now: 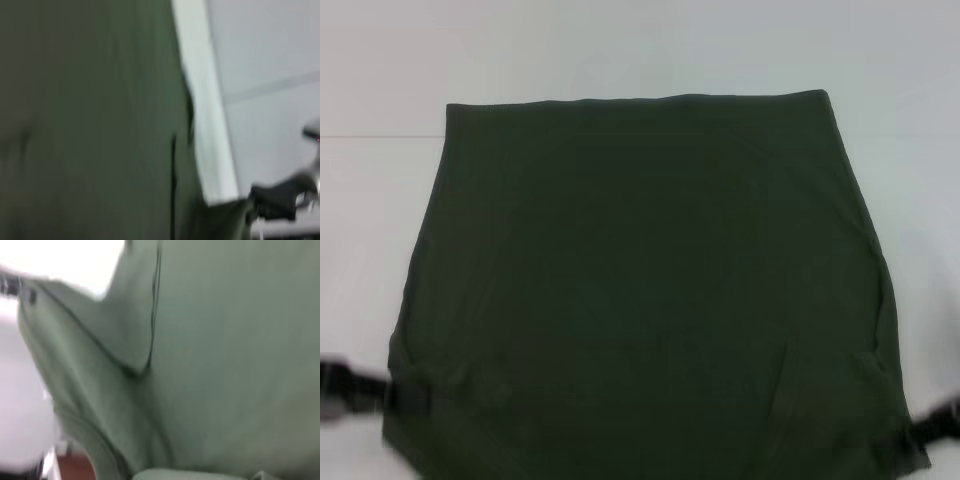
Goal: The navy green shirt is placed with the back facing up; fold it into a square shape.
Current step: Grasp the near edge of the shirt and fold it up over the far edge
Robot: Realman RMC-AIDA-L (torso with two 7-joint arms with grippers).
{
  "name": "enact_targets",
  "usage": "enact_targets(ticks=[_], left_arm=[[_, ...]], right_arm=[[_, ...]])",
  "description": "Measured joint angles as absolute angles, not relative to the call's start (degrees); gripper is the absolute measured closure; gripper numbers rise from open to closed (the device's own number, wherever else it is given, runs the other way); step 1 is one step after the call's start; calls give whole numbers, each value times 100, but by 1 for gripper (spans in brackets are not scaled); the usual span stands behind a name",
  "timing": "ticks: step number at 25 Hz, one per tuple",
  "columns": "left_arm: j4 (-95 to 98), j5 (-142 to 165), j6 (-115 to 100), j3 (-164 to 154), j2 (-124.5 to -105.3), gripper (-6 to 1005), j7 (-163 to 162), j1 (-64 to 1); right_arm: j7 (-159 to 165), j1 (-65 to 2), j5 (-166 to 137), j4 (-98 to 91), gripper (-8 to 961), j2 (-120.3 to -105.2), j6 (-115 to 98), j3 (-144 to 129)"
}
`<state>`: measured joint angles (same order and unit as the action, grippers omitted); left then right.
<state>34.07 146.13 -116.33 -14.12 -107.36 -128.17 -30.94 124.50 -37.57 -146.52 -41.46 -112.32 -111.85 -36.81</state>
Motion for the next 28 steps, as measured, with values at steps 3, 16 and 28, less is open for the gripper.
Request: enact_targets(ticks=[3,16,28], left_arm=[[3430,14308,-11345,-1088,-10739,946,-12862,-3139],[2854,12295,-9019,-631,-11443,944,-12176,-3021],[2710,11466,-8022,-643,-11916,942,-11019,-3011]], right_arm=[[12407,-3744,-14261,-4176,889,-11123,-10960,-3202],[11646,-3238,-12416,-3827,889,-11245,-9017,-2616],[10943,-3158,-11904,-3568,889,-11767,-7253,-2527]])
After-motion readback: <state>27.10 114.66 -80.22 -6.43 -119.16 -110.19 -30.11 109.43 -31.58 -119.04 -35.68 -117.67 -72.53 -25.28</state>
